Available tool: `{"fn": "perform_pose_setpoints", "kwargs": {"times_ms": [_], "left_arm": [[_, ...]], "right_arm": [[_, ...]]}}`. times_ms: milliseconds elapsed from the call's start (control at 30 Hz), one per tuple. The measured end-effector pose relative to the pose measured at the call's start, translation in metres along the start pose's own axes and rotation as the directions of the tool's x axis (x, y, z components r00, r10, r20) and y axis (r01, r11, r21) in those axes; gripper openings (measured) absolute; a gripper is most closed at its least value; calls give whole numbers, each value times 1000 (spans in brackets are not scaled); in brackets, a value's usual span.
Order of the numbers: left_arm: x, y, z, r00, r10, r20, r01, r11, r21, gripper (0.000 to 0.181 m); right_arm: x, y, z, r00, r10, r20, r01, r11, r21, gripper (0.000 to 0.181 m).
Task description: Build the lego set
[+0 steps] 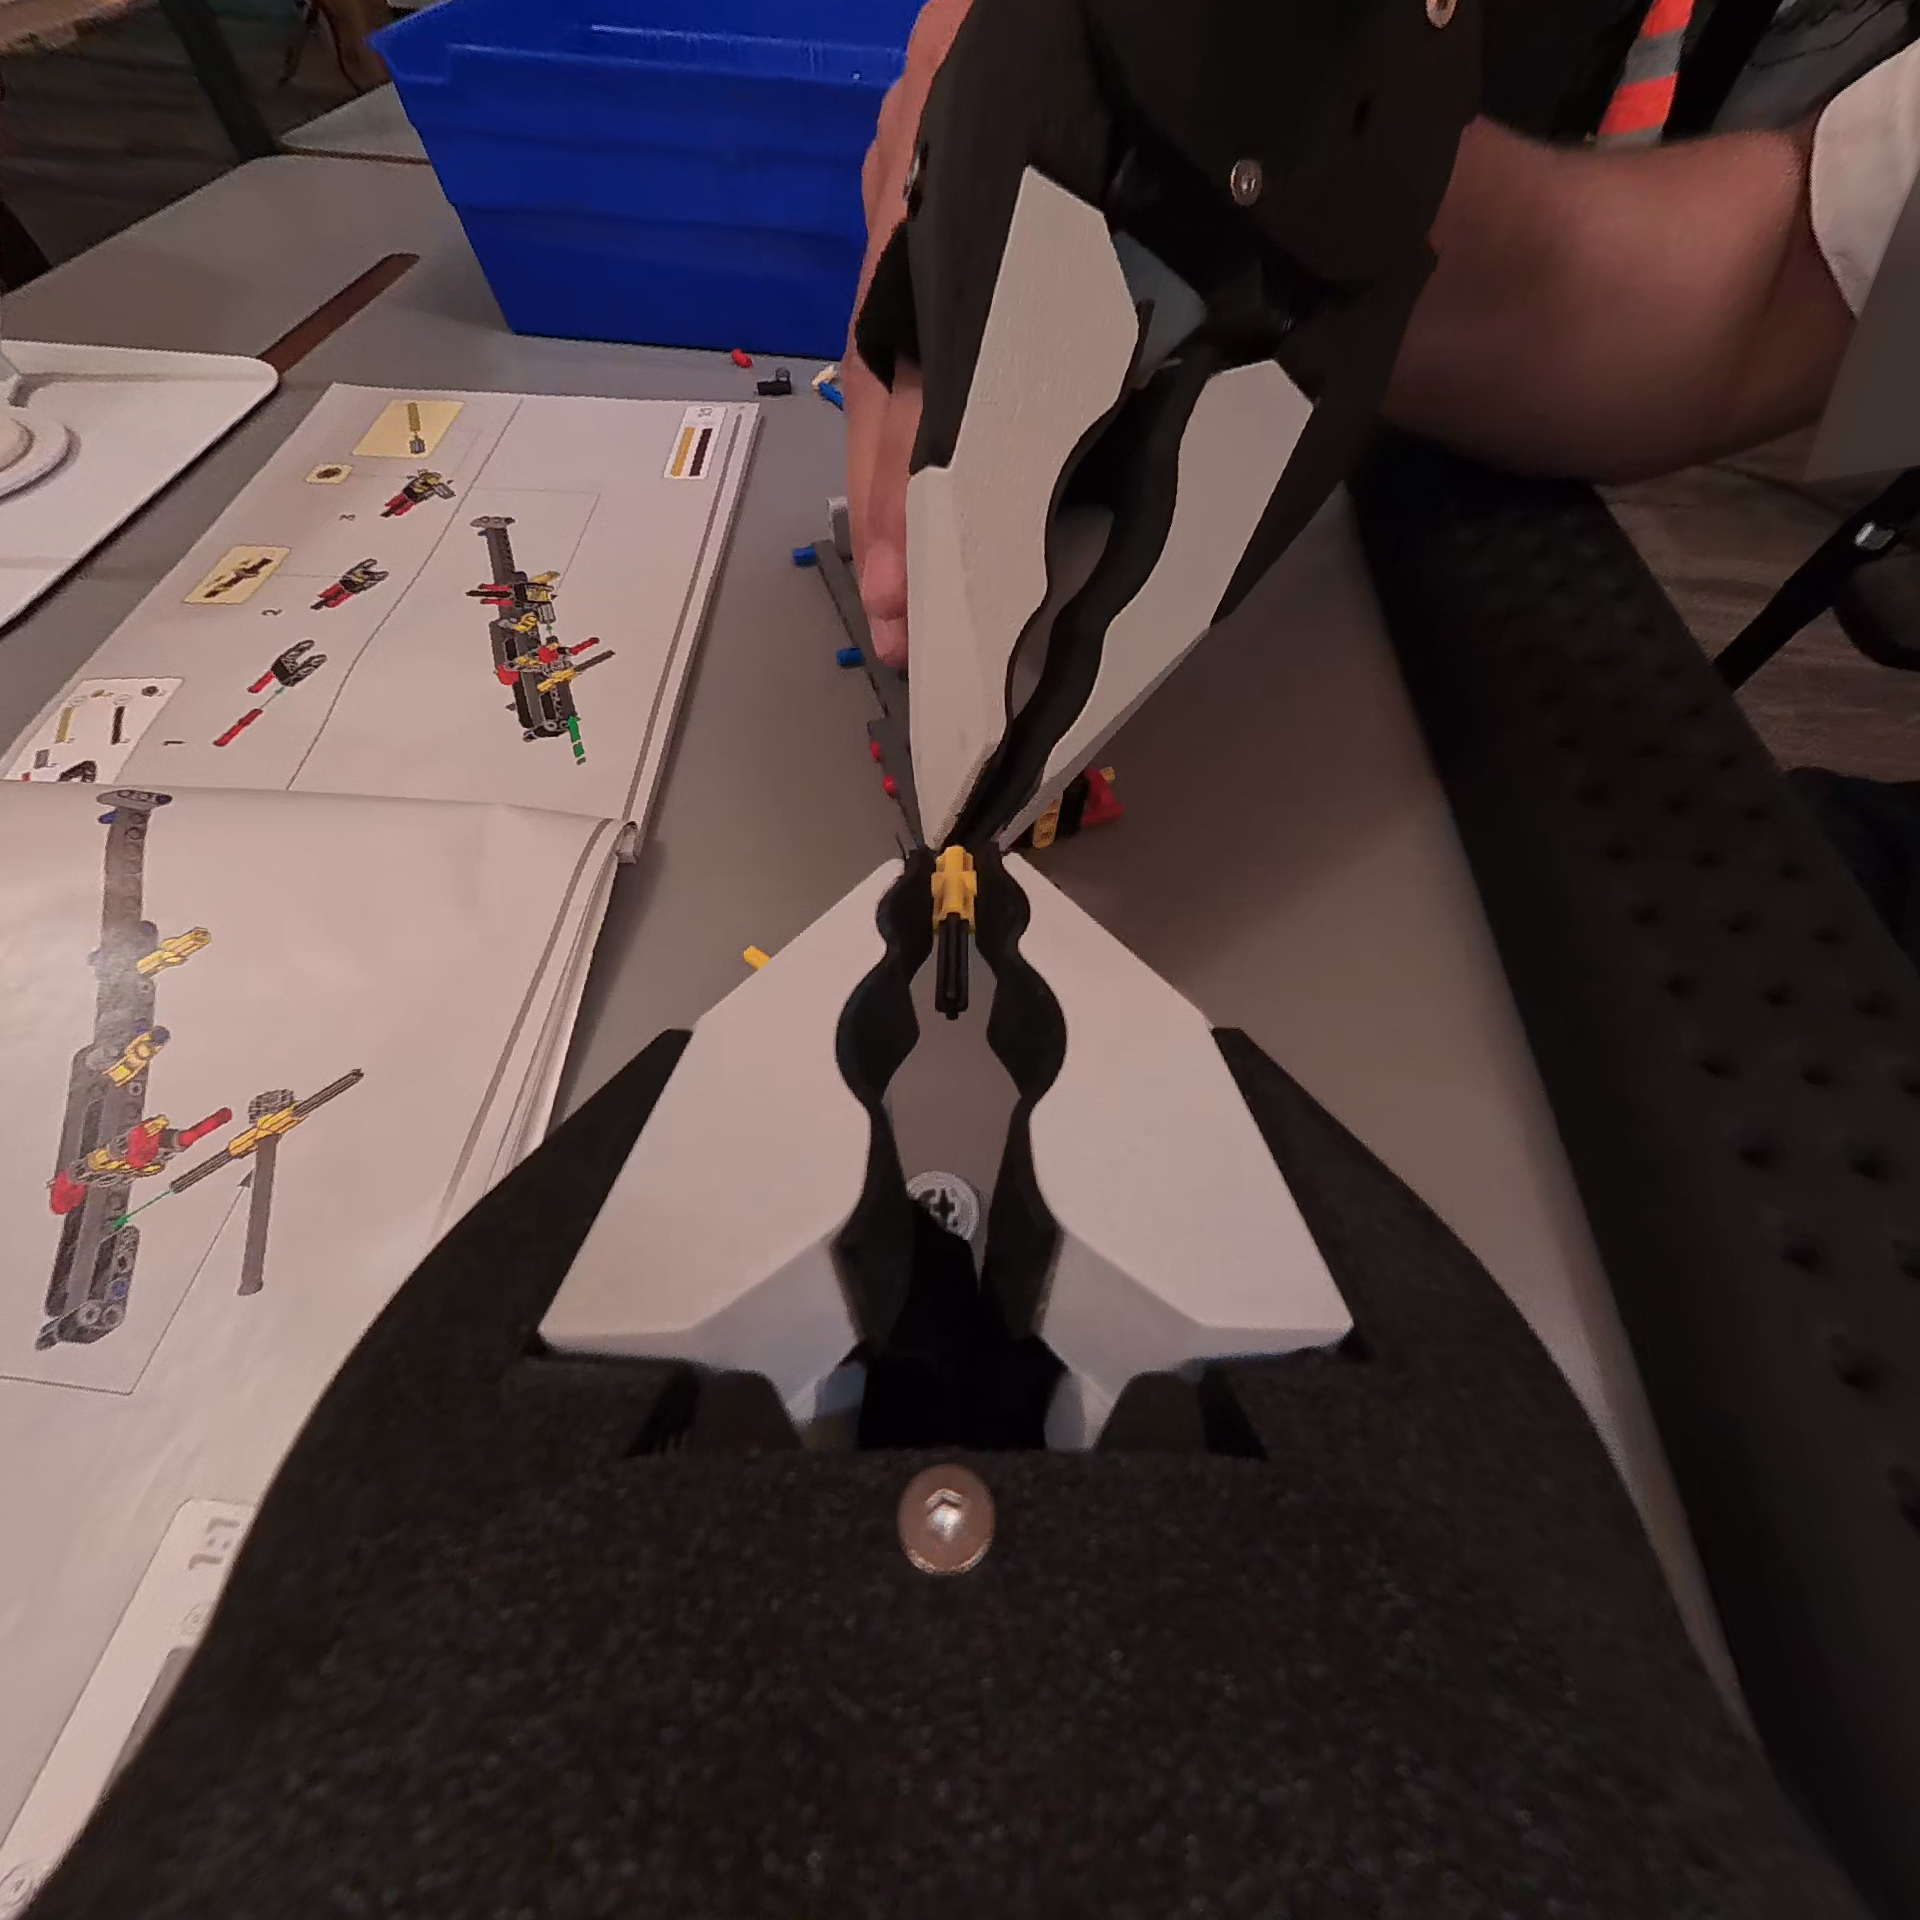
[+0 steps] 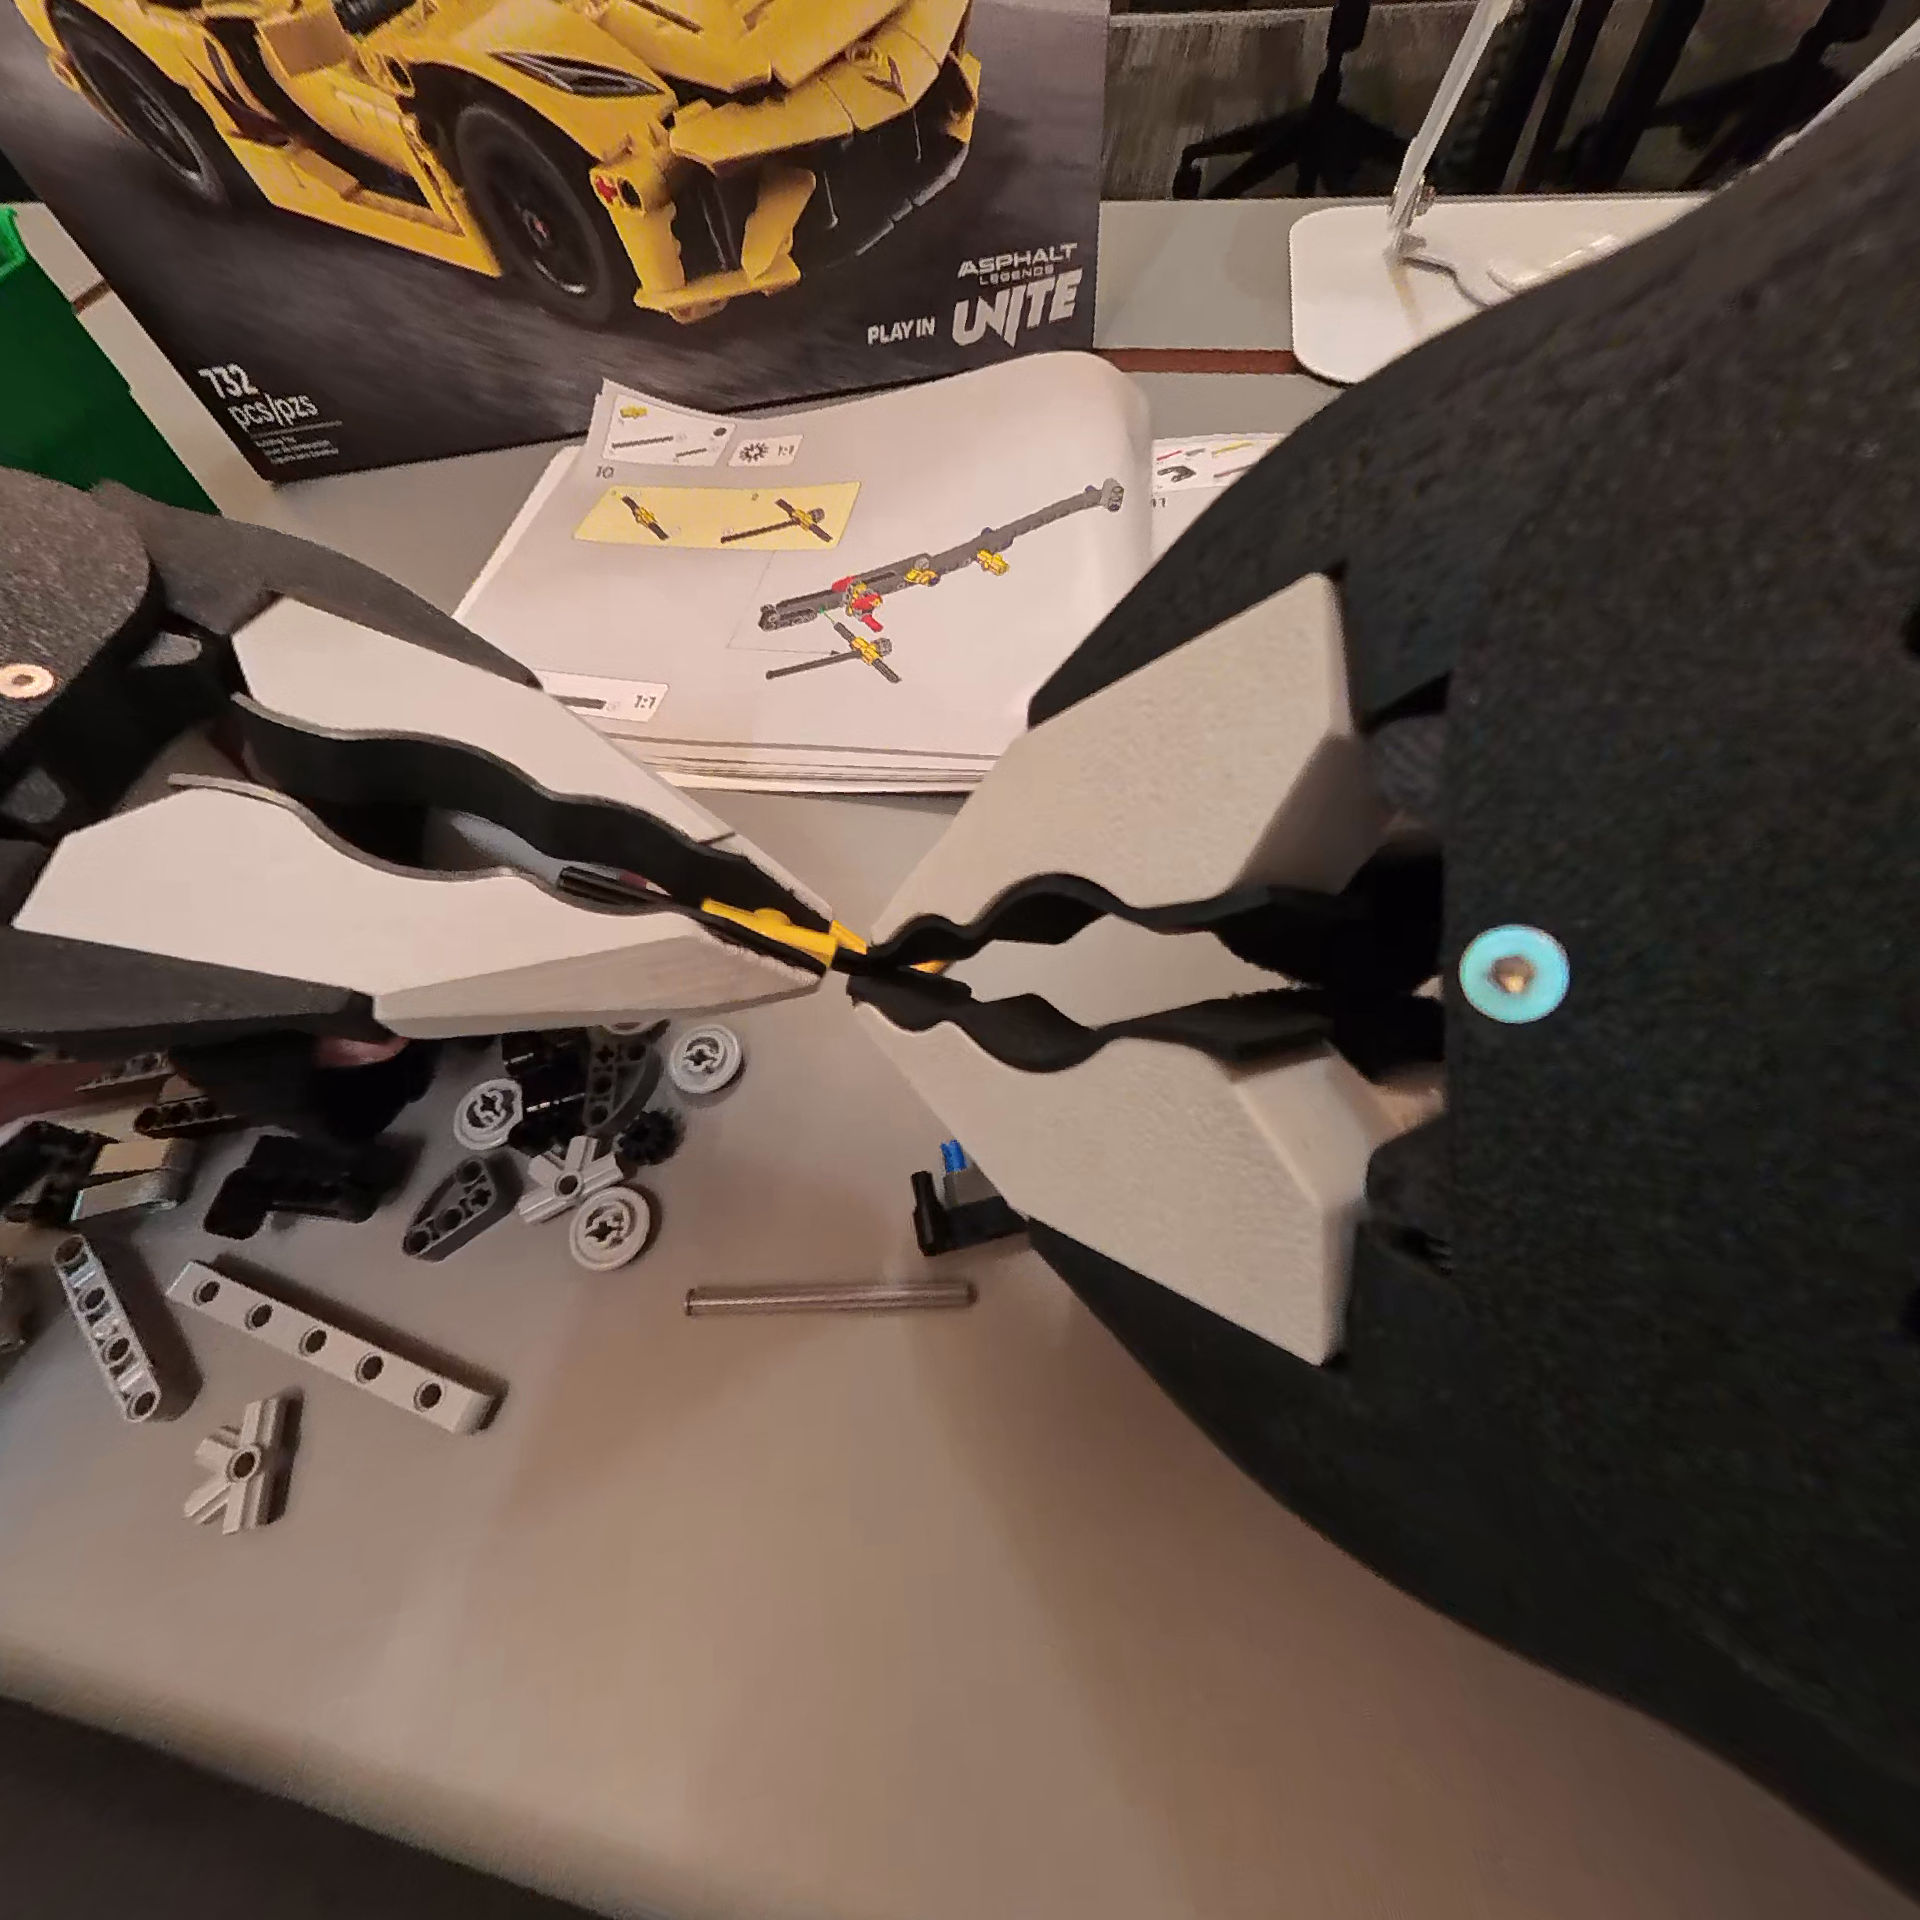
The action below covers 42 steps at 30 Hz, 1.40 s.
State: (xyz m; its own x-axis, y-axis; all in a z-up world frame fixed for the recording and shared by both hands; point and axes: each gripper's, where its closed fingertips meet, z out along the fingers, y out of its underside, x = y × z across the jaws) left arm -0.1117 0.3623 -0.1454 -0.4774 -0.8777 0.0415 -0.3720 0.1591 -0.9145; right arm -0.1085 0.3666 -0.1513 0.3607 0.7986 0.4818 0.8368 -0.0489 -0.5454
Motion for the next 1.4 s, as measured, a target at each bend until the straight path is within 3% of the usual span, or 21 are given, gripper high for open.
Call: {"fn": "perform_pose_setpoints", "kwargs": {"times_ms": [233,567,667,867,1067,1233,1400], "left_arm": [[-2,17,11,996,66,53,-60,992,-109,5],[-5,30,20,992,105,65,-91,978,-190,6],[-7,20,13,995,74,60,-66,991,-120,6],[-9,2,-1,996,51,67,-50,999,-20,6],[-14,9,-7,992,67,105,-61,996,-60,6],[-21,16,-3,988,71,138,-57,993,-102,6],[-20,17,-2,987,76,143,-61,992,-108,6]], "right_arm": [[-9,15,11,999,5,51,-2,998,-56,1],[-15,25,20,992,88,93,-85,996,-36,1],[-7,16,12,979,179,100,-184,982,49,1],[-7,20,7,969,224,101,-230,972,54,10],[1,41,1,966,250,67,-249,968,-22,5],[13,61,14,874,483,55,-473,871,-132,18],[7,79,31,844,536,14,-515,817,-258,23]]}}
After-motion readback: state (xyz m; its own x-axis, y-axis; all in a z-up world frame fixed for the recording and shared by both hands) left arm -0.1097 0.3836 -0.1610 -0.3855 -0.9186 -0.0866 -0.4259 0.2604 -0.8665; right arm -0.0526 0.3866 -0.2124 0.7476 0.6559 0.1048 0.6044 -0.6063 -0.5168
